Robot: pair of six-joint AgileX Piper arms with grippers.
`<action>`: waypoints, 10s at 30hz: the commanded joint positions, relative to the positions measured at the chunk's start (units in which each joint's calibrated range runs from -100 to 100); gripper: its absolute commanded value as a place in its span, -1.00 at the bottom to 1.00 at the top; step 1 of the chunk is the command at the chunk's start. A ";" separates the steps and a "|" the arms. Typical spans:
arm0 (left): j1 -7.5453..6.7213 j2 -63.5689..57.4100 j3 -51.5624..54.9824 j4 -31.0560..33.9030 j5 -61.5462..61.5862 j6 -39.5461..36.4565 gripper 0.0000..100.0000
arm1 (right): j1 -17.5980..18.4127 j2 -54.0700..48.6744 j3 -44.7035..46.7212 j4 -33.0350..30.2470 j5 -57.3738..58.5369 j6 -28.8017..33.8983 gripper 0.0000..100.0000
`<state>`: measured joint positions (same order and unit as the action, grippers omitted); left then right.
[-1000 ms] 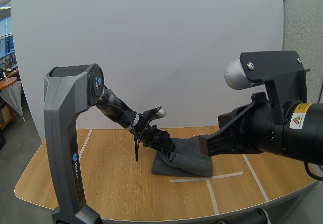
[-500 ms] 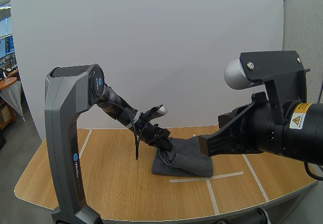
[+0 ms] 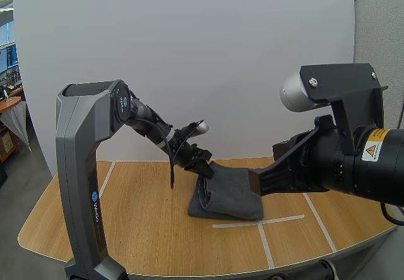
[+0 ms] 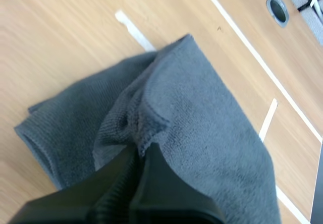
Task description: Fold the towel
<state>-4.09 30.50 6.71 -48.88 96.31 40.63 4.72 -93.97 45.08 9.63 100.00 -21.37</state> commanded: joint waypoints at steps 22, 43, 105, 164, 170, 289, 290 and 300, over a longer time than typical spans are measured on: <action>-0.11 0.34 -12.20 7.03 3.47 -4.72 -1.00 | -0.26 -0.51 0.19 -0.51 0.00 0.11 -1.00; -0.11 0.46 -12.20 7.12 2.12 -4.38 -1.00 | -0.26 16.59 14.32 -0.84 -9.66 -6.34 -1.00; -0.11 -2.06 -27.57 10.45 3.69 -9.98 -1.00 | 6.34 81.76 14.32 8.62 -81.32 -17.03 -1.00; 2.98 -2.06 -27.86 11.39 3.69 -11.94 -1.00 | 13.89 101.69 2.85 7.23 -89.35 -19.23 -1.00; 2.98 -2.06 -26.29 12.36 3.69 -12.18 -1.00 | 11.72 100.54 2.93 7.23 -89.35 -19.23 -1.00; 6.07 0.69 -9.48 10.98 2.16 -5.51 1.00 | 4.68 104.31 -0.54 10.16 -100.00 -18.93 -1.00; 6.07 0.69 -9.48 11.55 2.16 -5.60 1.00 | 4.68 104.31 -0.54 10.16 -100.00 -18.93 -1.00; 8.68 -3.16 -9.48 12.91 3.69 -5.60 1.00 | 4.68 104.31 -0.42 10.16 -96.49 -19.02 -1.00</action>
<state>2.21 31.48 -2.98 -35.96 98.43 35.35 9.57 9.53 44.30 19.71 -1.50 -40.17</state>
